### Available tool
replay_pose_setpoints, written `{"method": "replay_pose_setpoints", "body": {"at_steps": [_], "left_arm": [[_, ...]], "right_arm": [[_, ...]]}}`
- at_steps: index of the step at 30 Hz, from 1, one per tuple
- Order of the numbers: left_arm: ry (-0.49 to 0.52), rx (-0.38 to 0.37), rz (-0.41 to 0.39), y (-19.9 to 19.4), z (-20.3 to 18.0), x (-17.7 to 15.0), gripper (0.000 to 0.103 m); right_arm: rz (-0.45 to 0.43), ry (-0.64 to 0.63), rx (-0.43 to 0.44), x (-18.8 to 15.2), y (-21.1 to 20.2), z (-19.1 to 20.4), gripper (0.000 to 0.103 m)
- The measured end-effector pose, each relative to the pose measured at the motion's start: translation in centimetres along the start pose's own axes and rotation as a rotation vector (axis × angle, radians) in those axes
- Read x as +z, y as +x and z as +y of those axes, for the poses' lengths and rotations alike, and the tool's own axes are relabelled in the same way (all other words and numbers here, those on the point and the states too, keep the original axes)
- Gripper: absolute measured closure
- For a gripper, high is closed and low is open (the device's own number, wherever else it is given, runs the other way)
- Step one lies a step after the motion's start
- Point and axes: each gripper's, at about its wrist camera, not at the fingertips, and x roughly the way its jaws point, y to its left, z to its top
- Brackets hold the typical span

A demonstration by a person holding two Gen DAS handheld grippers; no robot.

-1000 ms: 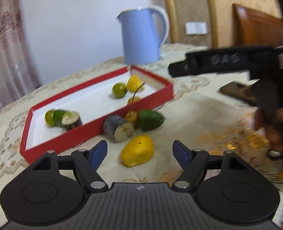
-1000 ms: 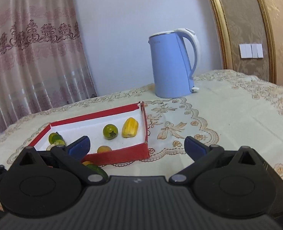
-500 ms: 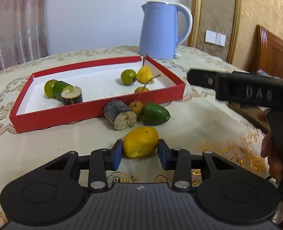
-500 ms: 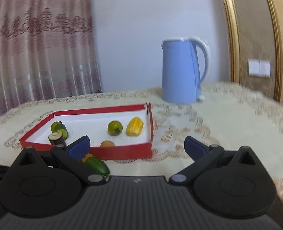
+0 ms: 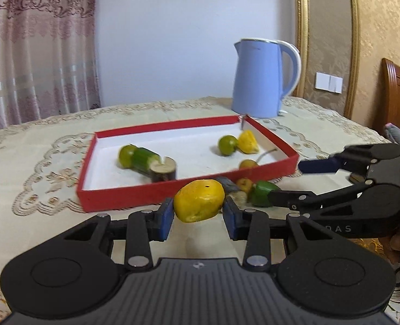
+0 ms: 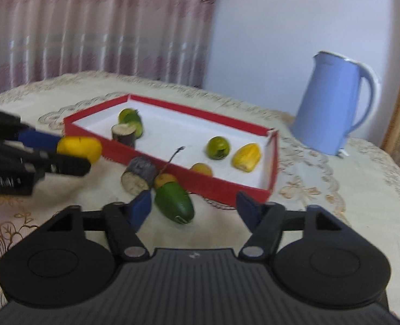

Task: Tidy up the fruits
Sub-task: 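Carry the mango into the tray and open the left tool while the right tool grasps the green avocado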

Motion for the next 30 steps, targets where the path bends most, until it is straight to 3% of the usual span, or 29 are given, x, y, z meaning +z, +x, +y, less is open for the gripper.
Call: {"method": "replay_pose_setpoints", "body": {"at_steps": [7, 11, 13, 20, 30], "left_arm": [[-0.009, 0.012, -0.015, -0.2, 0.7, 0.2, 0.065], [-0.014, 0.011, -0.014, -0.1, 0.6, 0.3, 0.065], [-0.01, 0.014, -0.017, -0.2, 0.6, 0.3, 0.065], [0.018, 0.025, -0.022, 0.8, 0.4, 1.9, 0.065], [0.042, 0.063, 0.028, 7.7, 0.2, 6.4, 0.065]], "right_arm": [[0.091, -0.027, 0.102, 0.5, 2.7, -0.1, 0.048], [0.125, -0.036, 0.121, 0.9, 3.9, 0.0, 0.067], [0.131, -0.04, 0.1, 0.9, 3.8, 0.0, 0.068], [0.068, 0.05, 0.071, -0.5, 0.1, 0.3, 0.068], [0.004, 0.157, 0.068, -1.6, -3.3, 0.2, 0.068]]}}
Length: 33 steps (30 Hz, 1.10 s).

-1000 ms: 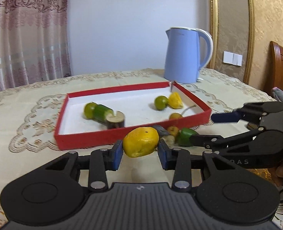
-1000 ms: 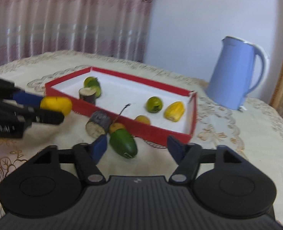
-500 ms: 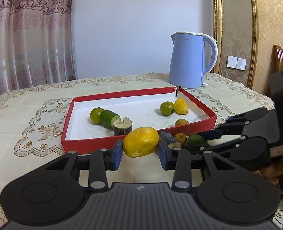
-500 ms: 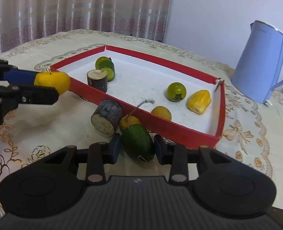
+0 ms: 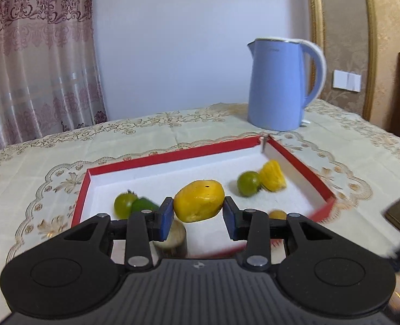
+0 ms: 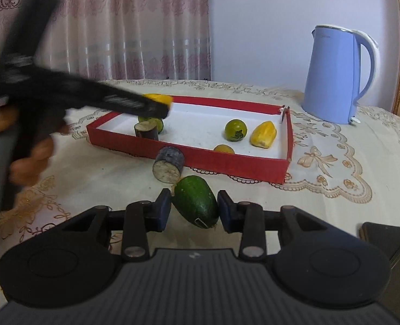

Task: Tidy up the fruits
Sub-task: 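Carry the mango into the tray and open the left tool while the right tool grasps the green avocado, then carry the green avocado into the tray and open the right tool while the left tool withdraws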

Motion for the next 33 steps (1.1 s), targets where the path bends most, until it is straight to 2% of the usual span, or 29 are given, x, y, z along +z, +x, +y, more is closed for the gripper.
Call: {"method": "replay_pose_setpoints", "body": {"at_steps": [13, 26, 30, 32, 33], "left_arm": [[0.045, 0.067, 0.059, 6.2, -1.1, 2.3, 0.065], [0.051, 0.089, 0.1, 8.4, -2.3, 2.8, 0.063], [0.052, 0.102, 0.091, 8.2, -2.4, 2.8, 0.057], [0.052, 0.102, 0.084, 7.8, -2.4, 2.8, 0.047], [0.051, 0.105, 0.078, 7.6, -2.3, 2.8, 0.039]], "right_arm": [[-0.008, 0.025, 0.02, -0.2, -0.5, -0.1, 0.068], [-0.026, 0.037, 0.015, -0.1, -1.6, -0.3, 0.068], [-0.027, 0.038, 0.01, -0.1, -1.6, -0.2, 0.068], [-0.028, 0.039, 0.007, -0.1, -1.7, -0.1, 0.068], [-0.03, 0.041, 0.006, -0.1, -1.7, -0.1, 0.068]]}}
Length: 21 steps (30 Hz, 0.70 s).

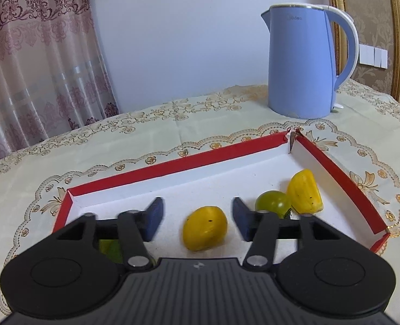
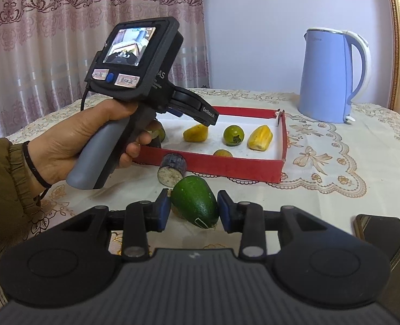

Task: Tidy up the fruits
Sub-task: 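Carry the green avocado into the tray and open the right tool while the left tool withdraws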

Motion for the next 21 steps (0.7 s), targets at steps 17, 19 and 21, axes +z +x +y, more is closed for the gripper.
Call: {"method": "replay_pose_setpoints", "body": {"at_steps": [17, 19, 21], "left_arm": [[-0.288, 0.247, -0.136, -11.8, 6.8, -8.4, 0.007], [-0.311, 0.243, -0.132, -12.4, 7.1, -9.3, 0.007], [-0.317, 0.244, -0.142, -12.6, 7.0, -9.8, 0.007]], "right_arm": [[-0.07, 0.033, -0.025, 1.4, -0.1, -0.2, 0.068], [-0.076, 0.038, -0.026, 1.6, 0.1, -0.2, 0.068], [-0.078, 0.04, -0.027, 1.9, 0.4, -0.1, 0.068]]}}
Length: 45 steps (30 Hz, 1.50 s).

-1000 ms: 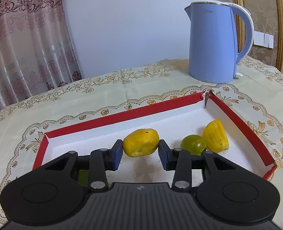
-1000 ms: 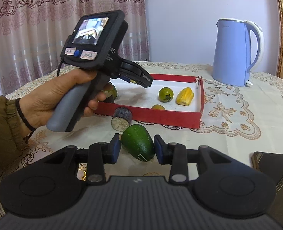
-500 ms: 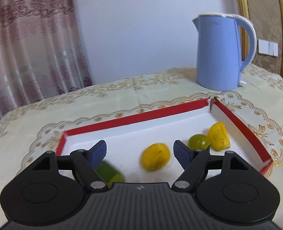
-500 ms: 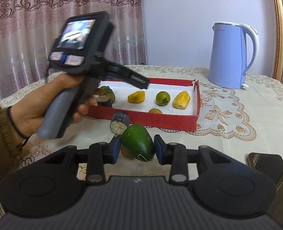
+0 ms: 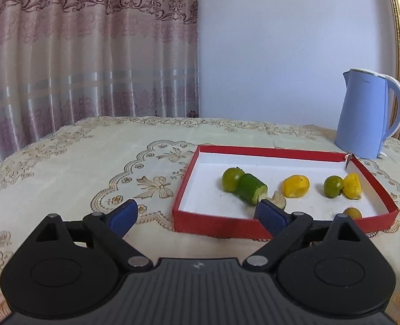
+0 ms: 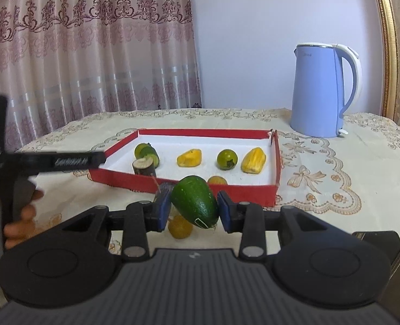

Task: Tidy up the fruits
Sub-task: 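Carry the green avocado into the tray and open the right tool while the left tool withdraws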

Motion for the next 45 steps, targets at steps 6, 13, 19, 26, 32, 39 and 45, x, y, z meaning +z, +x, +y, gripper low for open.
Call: {"method": "replay_pose_setpoints", "body": {"at_steps": [6, 13, 19, 26, 32, 39, 45], "left_arm": [[0.052, 0.02, -0.01, 0.3, -0.9, -1.5, 0.005], [0.057, 0.002, 0.015, 0.6, -0.8, -1.8, 0.005], [0.05, -0.002, 0.03, 0.8, -0.6, -1.9, 0.005], [0.048, -0.005, 0.048, 1.0, -0.7, -2.0, 0.005], [0.052, -0.01, 0.056, 1.2, -0.7, -2.0, 0.005], [0.057, -0.015, 0.064, 1.3, -0.9, -2.1, 0.005], [0.064, -0.02, 0.063, 1.3, -1.0, -2.0, 0.005]], "right_arm": [[0.016, 0.016, -0.026, 0.6, 1.5, -0.4, 0.068], [0.04, 0.041, -0.088, 1.8, 3.9, -2.0, 0.068], [0.058, 0.034, -0.13, 3.0, 6.2, -2.8, 0.068], [0.074, 0.012, -0.159, 4.4, 8.7, -3.0, 0.068], [0.085, 0.01, -0.181, 5.3, 10.6, -3.3, 0.068], [0.101, 0.02, -0.218, 6.2, 12.8, -4.1, 0.068], [0.125, 0.031, -0.253, 6.9, 15.1, -5.0, 0.068]]}}
